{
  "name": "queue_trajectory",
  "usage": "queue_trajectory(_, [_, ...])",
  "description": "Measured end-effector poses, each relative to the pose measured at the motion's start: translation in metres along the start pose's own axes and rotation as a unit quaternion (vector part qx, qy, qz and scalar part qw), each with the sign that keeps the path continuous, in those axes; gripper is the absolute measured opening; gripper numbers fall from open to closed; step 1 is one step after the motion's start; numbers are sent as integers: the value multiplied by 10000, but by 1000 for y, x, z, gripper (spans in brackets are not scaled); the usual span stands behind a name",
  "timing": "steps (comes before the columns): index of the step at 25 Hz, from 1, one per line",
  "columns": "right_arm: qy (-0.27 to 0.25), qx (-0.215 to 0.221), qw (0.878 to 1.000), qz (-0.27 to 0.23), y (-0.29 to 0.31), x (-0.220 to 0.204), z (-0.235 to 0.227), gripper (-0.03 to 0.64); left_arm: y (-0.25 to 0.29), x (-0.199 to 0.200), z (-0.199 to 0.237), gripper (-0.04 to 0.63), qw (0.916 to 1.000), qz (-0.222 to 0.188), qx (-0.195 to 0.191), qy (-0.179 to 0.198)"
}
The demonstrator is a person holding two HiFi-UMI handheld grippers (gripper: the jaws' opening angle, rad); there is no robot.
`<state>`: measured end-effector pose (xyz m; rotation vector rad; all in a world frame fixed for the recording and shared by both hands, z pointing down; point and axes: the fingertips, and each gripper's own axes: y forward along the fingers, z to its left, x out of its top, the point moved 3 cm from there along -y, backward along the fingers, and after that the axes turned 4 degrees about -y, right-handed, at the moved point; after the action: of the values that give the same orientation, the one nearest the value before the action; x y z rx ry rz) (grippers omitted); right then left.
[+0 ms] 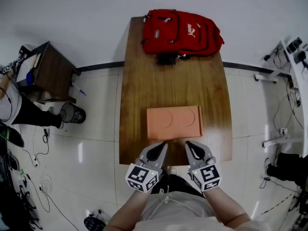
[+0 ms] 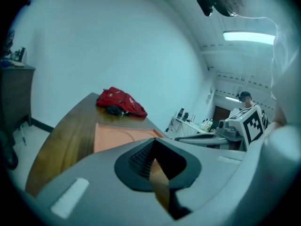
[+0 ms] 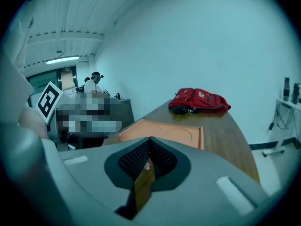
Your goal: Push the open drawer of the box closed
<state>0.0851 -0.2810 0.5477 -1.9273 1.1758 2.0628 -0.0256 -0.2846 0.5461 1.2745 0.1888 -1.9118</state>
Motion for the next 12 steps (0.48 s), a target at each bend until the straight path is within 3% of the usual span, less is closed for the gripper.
queue_trajectory(6, [-445, -258, 9944, -926, -52, 56, 6, 8, -33, 60, -71, 6, 9894, -683, -389, 1223])
queue_trajectory(9, [-663, -302, 9885, -1326, -80, 75, 11, 7, -55, 74, -96, 6, 9834, -1003, -375, 1463])
queue_trajectory(12, [-774, -291, 9849, -1518, -106, 82, 20, 8, -73, 72, -111, 6, 9823, -1112, -338, 1470])
